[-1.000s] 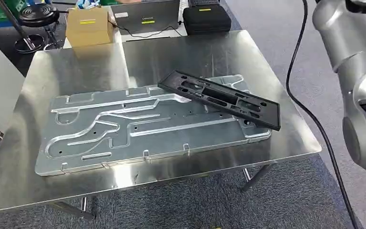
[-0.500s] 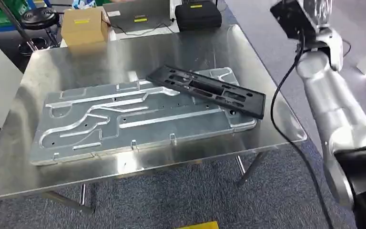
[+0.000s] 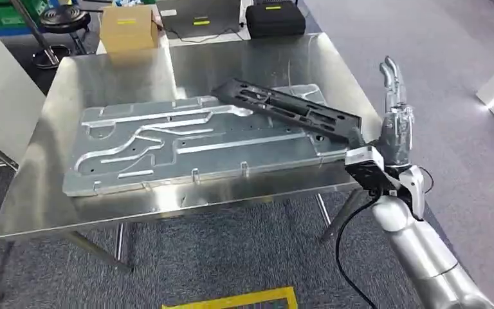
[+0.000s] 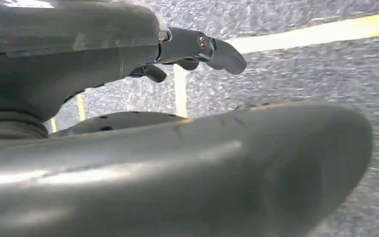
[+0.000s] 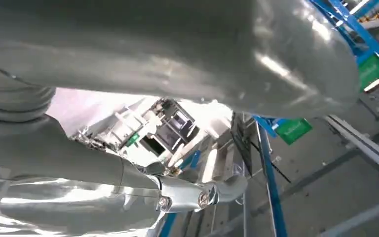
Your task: Take the parts from the cabinet and place them on the table.
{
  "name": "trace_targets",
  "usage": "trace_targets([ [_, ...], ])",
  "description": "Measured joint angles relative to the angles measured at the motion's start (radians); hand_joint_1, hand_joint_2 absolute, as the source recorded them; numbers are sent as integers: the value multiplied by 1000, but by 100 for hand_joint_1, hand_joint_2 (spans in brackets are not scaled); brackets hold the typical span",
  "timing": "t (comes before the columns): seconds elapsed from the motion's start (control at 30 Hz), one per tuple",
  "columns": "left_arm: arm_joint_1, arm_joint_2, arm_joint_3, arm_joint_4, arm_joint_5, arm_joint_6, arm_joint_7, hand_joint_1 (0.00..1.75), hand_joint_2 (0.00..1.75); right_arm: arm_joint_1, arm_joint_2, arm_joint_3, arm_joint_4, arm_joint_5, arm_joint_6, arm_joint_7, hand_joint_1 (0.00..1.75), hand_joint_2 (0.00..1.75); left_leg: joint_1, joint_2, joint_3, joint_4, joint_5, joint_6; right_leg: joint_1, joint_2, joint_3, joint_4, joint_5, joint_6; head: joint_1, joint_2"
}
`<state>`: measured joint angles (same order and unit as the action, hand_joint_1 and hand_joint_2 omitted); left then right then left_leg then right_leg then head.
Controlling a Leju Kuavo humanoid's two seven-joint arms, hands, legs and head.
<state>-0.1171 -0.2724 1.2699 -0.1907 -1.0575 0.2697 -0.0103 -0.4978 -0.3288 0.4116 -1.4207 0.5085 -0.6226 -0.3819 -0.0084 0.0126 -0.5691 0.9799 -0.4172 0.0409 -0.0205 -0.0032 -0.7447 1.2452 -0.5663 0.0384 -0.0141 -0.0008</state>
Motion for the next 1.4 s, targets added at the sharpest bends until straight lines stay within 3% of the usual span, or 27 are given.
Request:
trace_targets([
  [0.03,0,0,0,0,0,0,0,0,0,11,-2,0,-9,0,0,0,0,0,0,1,-18,1,12,-1,-4,0,-1,53,-5,6,1,0],
  [0.07,0,0,0,0,0,0,0,0,0,18,-3,-2,-16,0,0,0,0,0,0,3,-36,3,24,-4,-8,0,11,71,21,10,0,0],
  [0.13,0,0,0,0,0,0,0,0,0,24,-4,-5,-29,0,0,0,0,0,3,4,-75,11,47,-13,-21,-1,86,11,89,20,0,0],
  [0.17,-1,0,0,0,0,0,0,0,0,24,-4,-6,-35,0,0,0,0,0,4,4,-92,19,57,-19,-26,-2,150,-63,95,24,0,0],
  [0.2,-1,1,0,0,0,0,0,0,0,24,-4,-7,-41,0,0,0,0,0,3,3,-103,29,64,-26,-32,-1,220,-147,55,27,0,0],
  [0.23,-2,0,0,0,0,2,0,0,0,25,-4,-8,-50,2,2,-2,0,0,2,3,-115,39,69,-32,-19,3,268,-231,18,20,-1,0],
  [0.37,4,0,1,0,-3,11,-3,0,0,132,27,-23,-105,44,-12,-34,0,0,22,0,-125,32,100,-63,-3,-6,239,-231,50,-28,-5,0],
  [0.43,7,1,1,0,-10,11,-11,0,0,208,65,-21,-136,63,-34,-43,0,0,25,-2,-154,109,-23,-65,3,-5,212,-229,74,-49,-8,0],
  [0.5,4,3,1,0,-18,11,-17,0,0,277,108,-19,-158,67,-51,-47,0,0,23,-3,-177,260,-143,-65,8,3,182,-229,99,-54,-9,0],
  [0.53,3,5,1,0,-24,11,-19,0,0,311,129,-18,-164,68,-53,-52,0,0,21,-4,-178,320,-162,-63,12,7,165,-228,110,-54,-9,0],
  [0.57,3,5,0,0,-27,11,-19,0,0,341,145,-19,-168,67,-53,-55,0,0,20,-5,-166,345,-148,-58,15,10,149,-226,121,-55,-9,0],
  [0.63,3,11,-1,0,-37,10,-19,0,0,391,178,-25,-177,50,-41,-59,0,0,13,-8,-92,292,-77,-47,17,22,114,-220,143,-53,-8,0],
  [0.67,3,13,-2,0,-51,11,-13,0,0,409,193,-32,-182,39,-27,-58,0,0,8,-21,-24,214,-57,-39,17,31,97,-218,155,-51,-9,0],
  [0.73,0,24,-13,-1,-81,17,8,0,0,440,224,-54,-196,24,0,-59,0,0,0,-74,111,27,-116,-20,18,45,84,-216,174,-42,-8,0],
  [0.77,1,27,-21,-1,-92,19,17,0,0,454,240,-66,-199,18,13,-61,0,0,0,-70,119,11,-122,-29,14,50,84,-220,185,-37,-7,0],
  [0.87,2,35,-38,-1,-117,27,32,0,0,499,275,-101,-201,-4,53,-61,0,0,-3,-49,102,-12,-87,-15,12,74,82,-240,222,-15,-13,0],
  [0.9,2,36,-44,-1,-123,27,37,0,0,513,279,-115,-200,-10,62,-61,0,0,2,-33,103,-23,-68,-12,12,51,71,-226,193,-15,-13,0],
  [1.0,5,39,-63,-1,-141,27,38,0,0,523,303,-150,-194,-36,90,-64,0,0,-1,-11,62,-26,-38,-3,10,19,25,-54,12,-7,-7,0],
  [1.03,7,40,-69,-1,-153,30,38,0,0,529,308,-162,-189,-50,101,-71,0,0,-1,-4,47,-24,-28,-5,7,16,15,12,-6,-4,-8,0],
  [1.07,7,43,-79,-1,-165,32,38,0,0,535,316,-173,-183,-60,110,-78,0,0,-1,5,30,-20,-19,-7,4,13,13,55,16,0,-7,0],
  [1.1,7,45,-89,-1,-173,32,37,0,0,538,322,-187,-174,-71,118,-80,0,0,0,13,13,-15,-11,-10,-2,10,27,62,63,4,-7,0],
  [1.17,7,47,-102,-1,-180,32,34,0,0,541,331,-207,-161,-84,124,-90,0,0,1,28,-17,-1,0,-16,-10,-3,104,-25,128,9,-7,0],
  [1.2,8,48,-108,-1,-183,32,30,0,0,541,335,-215,-157,-91,126,-96,0,0,1,32,-28,10,3,-21,-12,-26,171,-112,118,10,-8,0],
  [1.23,9,50,-113,-1,-188,33,27,0,0,540,344,-224,-152,-104,129,-104,0,0,-4,36,-38,21,3,-28,-1,-55,232,-205,66,12,-6,0],
  [1.27,10,52,-119,-1,-191,34,26,0,0,541,350,-234,-148,-112,134,-112,0,0,-3,44,-42,30,5,-34,6,-50,243,-241,43,-9,-10,0],
  [1.37,11,54,-130,-1,-198,38,26,0,0,550,365,-260,-127,-126,144,-113,0,0,4,68,-42,31,17,-52,11,-31,230,-242,57,-32,-10,0],
  [1.4,10,56,-134,-1,-198,39,28,0,0,550,371,-269,-119,-132,151,-112,0,0,10,48,-51,44,2,-62,7,-28,229,-244,64,-43,-9,0],
])
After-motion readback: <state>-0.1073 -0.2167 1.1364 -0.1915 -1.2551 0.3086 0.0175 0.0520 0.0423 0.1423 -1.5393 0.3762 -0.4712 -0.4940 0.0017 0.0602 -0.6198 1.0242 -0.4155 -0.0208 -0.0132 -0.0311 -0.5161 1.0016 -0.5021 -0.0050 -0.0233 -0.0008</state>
